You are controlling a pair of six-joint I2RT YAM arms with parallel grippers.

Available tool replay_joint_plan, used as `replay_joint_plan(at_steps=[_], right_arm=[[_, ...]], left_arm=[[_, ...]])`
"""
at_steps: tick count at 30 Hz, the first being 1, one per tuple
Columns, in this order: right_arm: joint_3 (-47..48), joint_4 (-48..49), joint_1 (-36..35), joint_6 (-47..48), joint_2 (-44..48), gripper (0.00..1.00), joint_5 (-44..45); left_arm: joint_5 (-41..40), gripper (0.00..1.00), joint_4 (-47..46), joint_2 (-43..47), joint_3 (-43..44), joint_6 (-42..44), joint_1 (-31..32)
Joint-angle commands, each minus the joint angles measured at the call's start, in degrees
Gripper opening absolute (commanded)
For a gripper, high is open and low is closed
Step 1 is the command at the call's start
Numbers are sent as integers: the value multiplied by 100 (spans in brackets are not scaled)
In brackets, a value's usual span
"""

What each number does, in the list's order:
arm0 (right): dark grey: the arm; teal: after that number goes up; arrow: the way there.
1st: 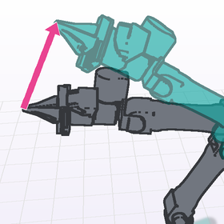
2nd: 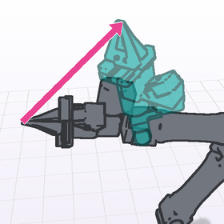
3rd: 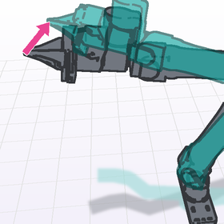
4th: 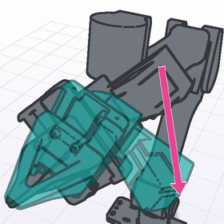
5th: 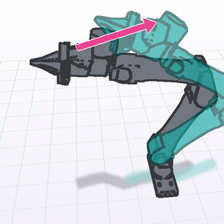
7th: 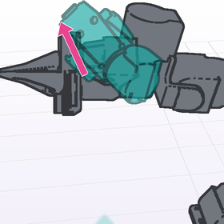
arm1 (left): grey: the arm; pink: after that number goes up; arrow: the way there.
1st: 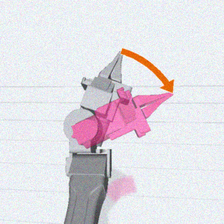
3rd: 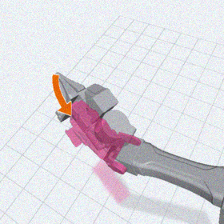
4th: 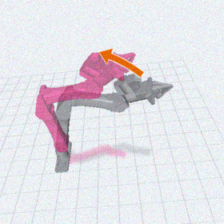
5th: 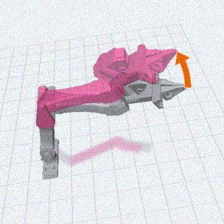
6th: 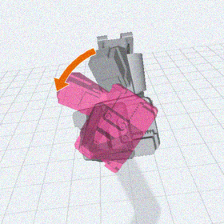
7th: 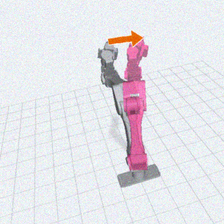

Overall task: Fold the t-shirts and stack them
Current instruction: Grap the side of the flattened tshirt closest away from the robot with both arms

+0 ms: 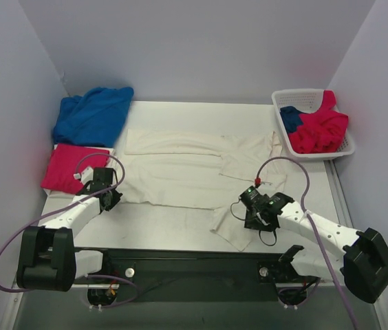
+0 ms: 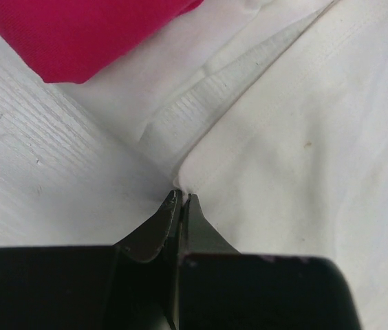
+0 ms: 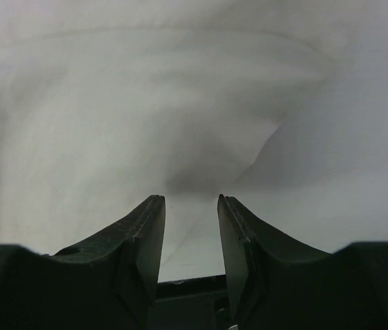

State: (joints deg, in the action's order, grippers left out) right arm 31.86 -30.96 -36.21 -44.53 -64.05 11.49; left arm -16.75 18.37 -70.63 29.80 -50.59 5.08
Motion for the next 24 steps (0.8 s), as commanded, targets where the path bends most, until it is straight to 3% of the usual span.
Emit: replay_joint_plan(at_steps=[1, 7, 14, 24], right_arm=[[-74, -472, -763, -784, 112, 38, 64], [-101, -472, -1774, -1303, -264, 41, 205], [-57, -516, -2443, -1778, -714, 41, 214], [-531, -516, -2541, -2226, -530, 37, 222]], left_arm=[[146, 0, -70, -47, -9, 84, 63], [137, 0, -97, -47, -45, 84, 116], [58, 0, 9, 23, -36, 67, 125], [6, 0, 114, 41, -1, 67, 151]])
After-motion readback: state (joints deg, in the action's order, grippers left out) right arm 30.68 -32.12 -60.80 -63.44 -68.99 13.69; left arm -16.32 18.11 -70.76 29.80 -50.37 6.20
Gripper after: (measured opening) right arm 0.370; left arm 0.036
